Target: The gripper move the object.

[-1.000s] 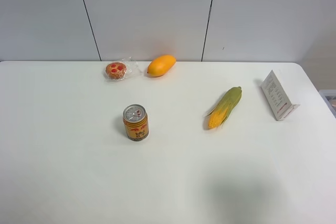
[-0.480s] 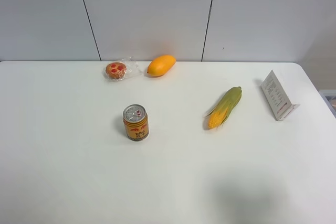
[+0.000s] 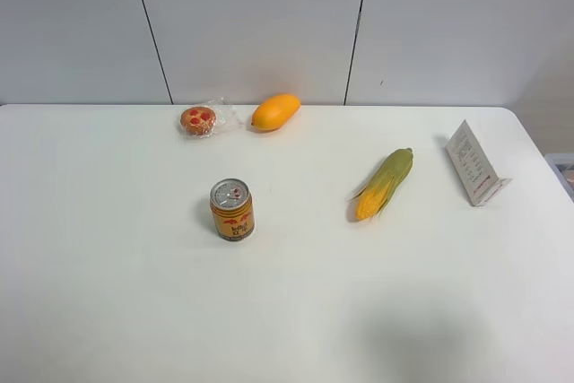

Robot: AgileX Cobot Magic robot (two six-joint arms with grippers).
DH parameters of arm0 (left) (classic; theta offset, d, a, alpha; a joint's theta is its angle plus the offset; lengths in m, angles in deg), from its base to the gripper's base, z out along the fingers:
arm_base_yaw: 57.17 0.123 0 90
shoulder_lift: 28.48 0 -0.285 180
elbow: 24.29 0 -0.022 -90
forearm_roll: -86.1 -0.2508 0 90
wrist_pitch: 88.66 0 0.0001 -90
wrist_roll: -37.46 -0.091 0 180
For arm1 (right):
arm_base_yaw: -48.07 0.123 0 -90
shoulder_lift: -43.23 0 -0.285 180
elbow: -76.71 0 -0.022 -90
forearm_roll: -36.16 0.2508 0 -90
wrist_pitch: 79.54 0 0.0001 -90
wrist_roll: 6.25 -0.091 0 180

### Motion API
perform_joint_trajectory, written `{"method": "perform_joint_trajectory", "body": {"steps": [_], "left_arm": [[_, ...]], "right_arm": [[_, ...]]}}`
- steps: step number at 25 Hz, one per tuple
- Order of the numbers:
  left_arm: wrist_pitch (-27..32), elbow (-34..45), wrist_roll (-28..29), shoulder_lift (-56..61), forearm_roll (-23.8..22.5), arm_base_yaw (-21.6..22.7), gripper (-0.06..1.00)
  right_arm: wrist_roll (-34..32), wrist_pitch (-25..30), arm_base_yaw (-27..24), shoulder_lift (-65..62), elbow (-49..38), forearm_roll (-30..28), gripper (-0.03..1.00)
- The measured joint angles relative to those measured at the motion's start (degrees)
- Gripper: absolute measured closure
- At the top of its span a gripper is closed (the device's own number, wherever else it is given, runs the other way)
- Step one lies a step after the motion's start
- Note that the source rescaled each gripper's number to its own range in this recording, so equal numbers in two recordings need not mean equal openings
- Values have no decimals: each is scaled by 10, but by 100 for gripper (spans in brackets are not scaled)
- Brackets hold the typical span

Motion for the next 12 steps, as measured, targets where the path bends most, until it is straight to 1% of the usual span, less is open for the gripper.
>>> {"method": "perform_joint_trajectory", "body": {"steps": [12], "left_arm": [[0,0,0,0,0,0,-6]], "right_arm": [[-4,0,0,0,0,1,-3]]}}
